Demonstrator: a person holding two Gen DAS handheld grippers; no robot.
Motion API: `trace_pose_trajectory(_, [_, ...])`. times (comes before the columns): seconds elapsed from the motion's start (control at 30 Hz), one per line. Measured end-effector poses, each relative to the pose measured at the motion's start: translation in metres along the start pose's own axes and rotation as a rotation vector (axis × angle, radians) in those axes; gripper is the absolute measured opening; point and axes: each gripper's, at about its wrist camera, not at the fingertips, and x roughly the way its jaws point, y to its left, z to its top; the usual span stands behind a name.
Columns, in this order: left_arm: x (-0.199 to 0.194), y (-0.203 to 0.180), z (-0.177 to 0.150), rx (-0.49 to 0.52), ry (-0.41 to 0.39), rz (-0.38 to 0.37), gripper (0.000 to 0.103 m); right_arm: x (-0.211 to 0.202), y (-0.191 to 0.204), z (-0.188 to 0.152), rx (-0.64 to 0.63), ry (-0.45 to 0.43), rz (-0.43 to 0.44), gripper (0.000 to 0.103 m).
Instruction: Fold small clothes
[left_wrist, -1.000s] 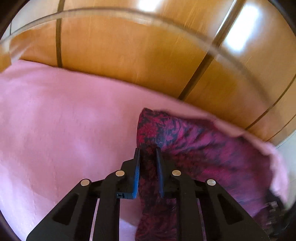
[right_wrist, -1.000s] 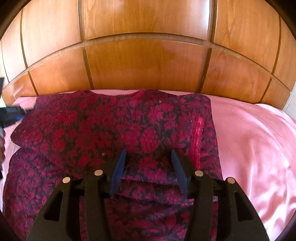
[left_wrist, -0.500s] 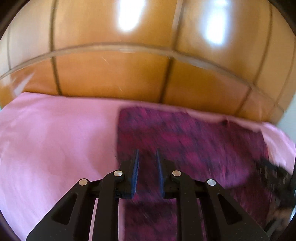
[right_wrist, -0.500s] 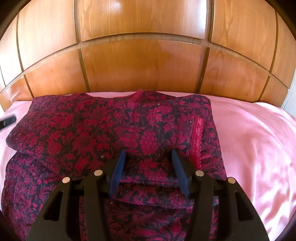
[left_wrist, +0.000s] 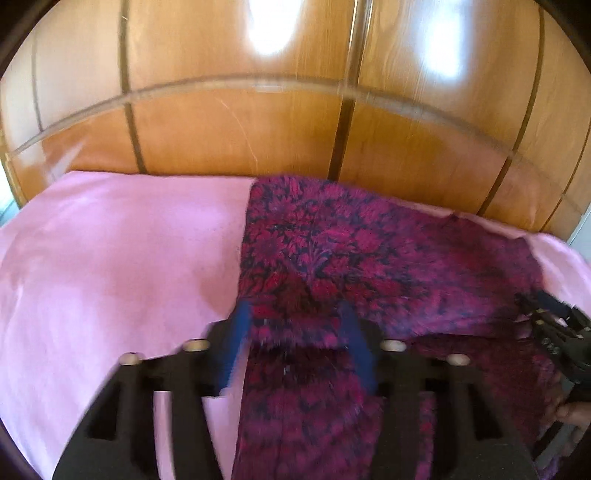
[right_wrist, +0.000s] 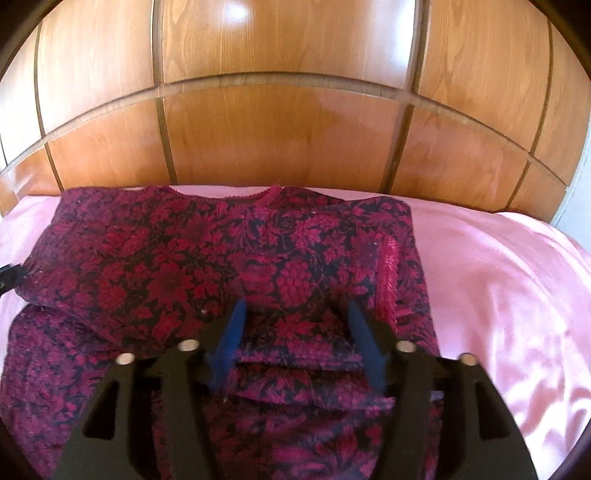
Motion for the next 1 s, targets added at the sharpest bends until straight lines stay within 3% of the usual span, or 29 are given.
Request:
trace_pose_trajectory(0.1, [-0.027,0.002,-0.009,0.002,-0.031,0.002,0.055,-0.016,-0.006,-0.003,0.062,-0.002,0.044,0.088])
trace_pose_trajectory(0.43, [-0.072,0.009,-0.042,0.0,-0.062,-0.003,0.055,-0.047,-0.015,-0.052,0.087,0.08,0.07,0.088])
trace_pose_trajectory(0.6, [-0.083,0.01,-0.056,0.013,-0.063,0.0,0.055,-0.06,-0.036,-0.054,0.16,0.066,0.075,0.083])
trace_pose_trajectory(0.77, [-0.083,0.01,-0.07,0.006,-0.041,-0.006,0.055,-0.05,-0.064,-0.033,0.35,0.074,0.191,0.068])
trace_pose_trajectory(0.9, [-0.078,0.012,-0.085,0.003,-0.001,-0.02,0.055,-0.036,-0.078,-0.016,0.435,0.072,0.18,0.053])
trace_pose_trajectory(1.0, [-0.075,0.014,-0.099,0.007,0.026,-0.031,0.055,-0.029,-0.09,-0.008,0.487,0.071,0.152,0.05])
